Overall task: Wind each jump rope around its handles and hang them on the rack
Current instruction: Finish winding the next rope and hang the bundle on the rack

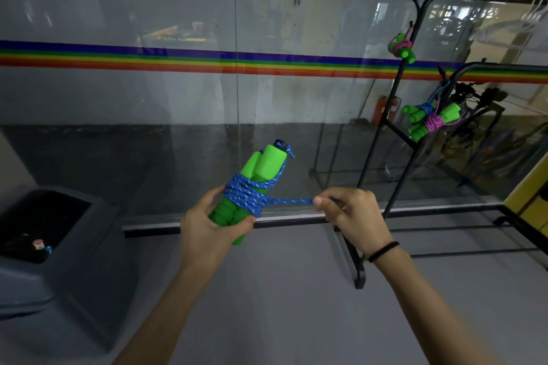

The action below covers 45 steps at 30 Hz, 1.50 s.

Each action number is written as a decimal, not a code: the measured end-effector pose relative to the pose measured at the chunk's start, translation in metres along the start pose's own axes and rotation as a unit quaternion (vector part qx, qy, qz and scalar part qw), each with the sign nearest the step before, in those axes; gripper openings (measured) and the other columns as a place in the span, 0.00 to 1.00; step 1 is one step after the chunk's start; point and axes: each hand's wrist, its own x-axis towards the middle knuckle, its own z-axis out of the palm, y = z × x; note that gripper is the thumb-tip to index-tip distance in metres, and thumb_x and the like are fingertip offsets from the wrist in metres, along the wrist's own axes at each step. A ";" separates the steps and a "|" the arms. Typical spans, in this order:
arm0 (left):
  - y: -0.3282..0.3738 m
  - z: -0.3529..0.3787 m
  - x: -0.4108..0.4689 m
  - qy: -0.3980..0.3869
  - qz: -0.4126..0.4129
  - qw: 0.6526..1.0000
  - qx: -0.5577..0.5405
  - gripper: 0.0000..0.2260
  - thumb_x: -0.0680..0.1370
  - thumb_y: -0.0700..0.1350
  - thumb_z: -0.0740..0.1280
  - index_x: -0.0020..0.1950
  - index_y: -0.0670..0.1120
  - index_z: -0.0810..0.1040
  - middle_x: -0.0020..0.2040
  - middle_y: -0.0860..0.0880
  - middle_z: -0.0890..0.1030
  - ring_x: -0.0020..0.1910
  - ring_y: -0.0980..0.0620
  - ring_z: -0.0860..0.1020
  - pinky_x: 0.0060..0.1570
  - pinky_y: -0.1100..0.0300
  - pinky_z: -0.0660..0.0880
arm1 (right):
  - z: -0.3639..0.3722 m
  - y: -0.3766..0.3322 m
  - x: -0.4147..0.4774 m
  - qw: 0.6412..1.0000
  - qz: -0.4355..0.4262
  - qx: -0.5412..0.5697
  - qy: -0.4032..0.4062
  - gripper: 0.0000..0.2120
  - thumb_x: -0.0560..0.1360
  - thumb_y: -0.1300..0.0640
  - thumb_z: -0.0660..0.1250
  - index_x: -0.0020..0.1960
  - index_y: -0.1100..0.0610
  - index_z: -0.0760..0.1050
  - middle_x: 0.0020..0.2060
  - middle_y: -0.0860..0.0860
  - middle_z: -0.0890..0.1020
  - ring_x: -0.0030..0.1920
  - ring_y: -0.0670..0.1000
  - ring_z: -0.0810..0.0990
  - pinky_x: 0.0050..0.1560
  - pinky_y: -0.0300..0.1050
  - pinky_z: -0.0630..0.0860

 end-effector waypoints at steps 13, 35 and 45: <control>0.023 0.024 -0.026 -0.046 -0.020 0.996 -0.068 0.26 0.58 0.49 0.77 0.53 0.50 0.74 0.42 0.54 0.83 0.37 0.63 0.80 0.37 0.71 0.75 | -0.008 -0.051 -0.015 0.968 -0.111 0.118 0.190 0.03 0.69 0.58 0.72 0.40 0.57 0.80 0.34 0.50 0.80 0.35 0.45 0.78 0.37 0.33 0.74; 0.053 0.030 -0.050 -0.168 -0.119 0.889 -0.408 0.21 0.72 0.44 0.63 0.66 0.50 0.70 0.54 0.46 0.83 0.49 0.54 0.82 0.47 0.63 0.78 | -0.002 -0.055 -0.026 0.965 -0.136 0.189 0.120 0.05 0.71 0.58 0.68 0.45 0.54 0.82 0.44 0.49 0.78 0.46 0.47 0.78 0.45 0.37 0.75; 0.051 0.029 -0.063 -0.127 -0.040 0.962 -0.238 0.20 0.71 0.52 0.64 0.61 0.68 0.68 0.48 0.55 0.82 0.46 0.53 0.79 0.49 0.56 0.75 | -0.010 -0.065 -0.027 0.976 -0.099 0.179 0.071 0.03 0.64 0.61 0.75 0.36 0.57 0.81 0.39 0.47 0.80 0.40 0.44 0.79 0.42 0.33 0.74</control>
